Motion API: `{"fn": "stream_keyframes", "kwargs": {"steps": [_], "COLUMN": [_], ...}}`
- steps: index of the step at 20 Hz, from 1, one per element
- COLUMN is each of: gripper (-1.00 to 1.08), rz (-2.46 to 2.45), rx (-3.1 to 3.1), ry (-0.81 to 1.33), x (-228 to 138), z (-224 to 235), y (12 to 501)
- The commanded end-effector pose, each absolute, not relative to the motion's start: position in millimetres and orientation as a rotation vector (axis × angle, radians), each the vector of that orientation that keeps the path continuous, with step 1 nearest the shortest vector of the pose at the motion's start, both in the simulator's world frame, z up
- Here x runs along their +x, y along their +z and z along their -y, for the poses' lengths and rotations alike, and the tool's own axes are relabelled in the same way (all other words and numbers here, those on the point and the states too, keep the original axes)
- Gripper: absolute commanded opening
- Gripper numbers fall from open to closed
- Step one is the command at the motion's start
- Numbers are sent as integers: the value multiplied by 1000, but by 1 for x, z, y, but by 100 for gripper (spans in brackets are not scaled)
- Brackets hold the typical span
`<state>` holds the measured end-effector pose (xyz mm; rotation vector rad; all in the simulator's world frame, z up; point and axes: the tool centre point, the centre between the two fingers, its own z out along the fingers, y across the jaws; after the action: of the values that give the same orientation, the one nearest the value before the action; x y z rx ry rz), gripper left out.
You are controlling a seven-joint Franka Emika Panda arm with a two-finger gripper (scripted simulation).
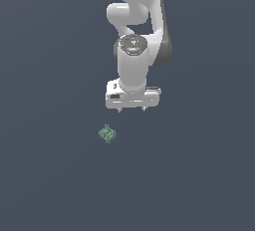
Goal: Pick up the object and move it to a goal position.
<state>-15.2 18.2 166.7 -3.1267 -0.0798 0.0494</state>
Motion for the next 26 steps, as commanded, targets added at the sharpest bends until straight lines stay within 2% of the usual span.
{"fn": "stream_keyframes", "kwargs": {"steps": [1, 12, 26], "gripper": [100, 100, 100], "rz": [91, 275, 738], "rx": [-3127, -3119, -3048], "ry": [49, 42, 24], "x": [-15, -6, 15], "z": [-17, -2, 39], "y": [166, 157, 131]}}
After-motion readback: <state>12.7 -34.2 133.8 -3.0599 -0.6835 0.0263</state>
